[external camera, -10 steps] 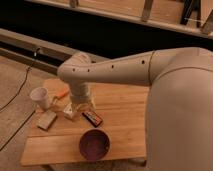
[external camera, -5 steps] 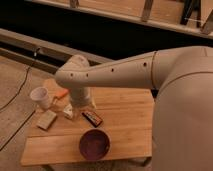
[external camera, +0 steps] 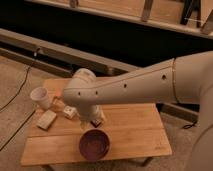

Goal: Pick up the ceramic bowl

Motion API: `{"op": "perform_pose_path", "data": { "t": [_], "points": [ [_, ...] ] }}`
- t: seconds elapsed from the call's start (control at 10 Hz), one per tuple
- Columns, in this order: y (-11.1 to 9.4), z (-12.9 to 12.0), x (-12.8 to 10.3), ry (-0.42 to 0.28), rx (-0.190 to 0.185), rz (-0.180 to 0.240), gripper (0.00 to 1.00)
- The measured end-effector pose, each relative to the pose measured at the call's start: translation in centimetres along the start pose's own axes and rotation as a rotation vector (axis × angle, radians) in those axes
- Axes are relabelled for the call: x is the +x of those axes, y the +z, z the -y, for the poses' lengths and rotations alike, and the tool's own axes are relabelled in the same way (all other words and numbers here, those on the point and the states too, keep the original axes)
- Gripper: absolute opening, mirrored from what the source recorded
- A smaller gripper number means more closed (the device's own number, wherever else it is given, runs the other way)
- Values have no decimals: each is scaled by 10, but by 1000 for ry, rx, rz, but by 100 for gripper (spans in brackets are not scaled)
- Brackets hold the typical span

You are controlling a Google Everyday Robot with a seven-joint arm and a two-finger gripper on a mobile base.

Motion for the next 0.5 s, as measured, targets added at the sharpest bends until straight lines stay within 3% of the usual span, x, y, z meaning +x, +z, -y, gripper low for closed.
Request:
{"op": "perform_pose_path", "data": {
  "t": [0.2,0.5],
  "points": [
    [12,8,12,51,-12,14,65],
    [32,15,0,105,-88,79,65]
  ]
}}
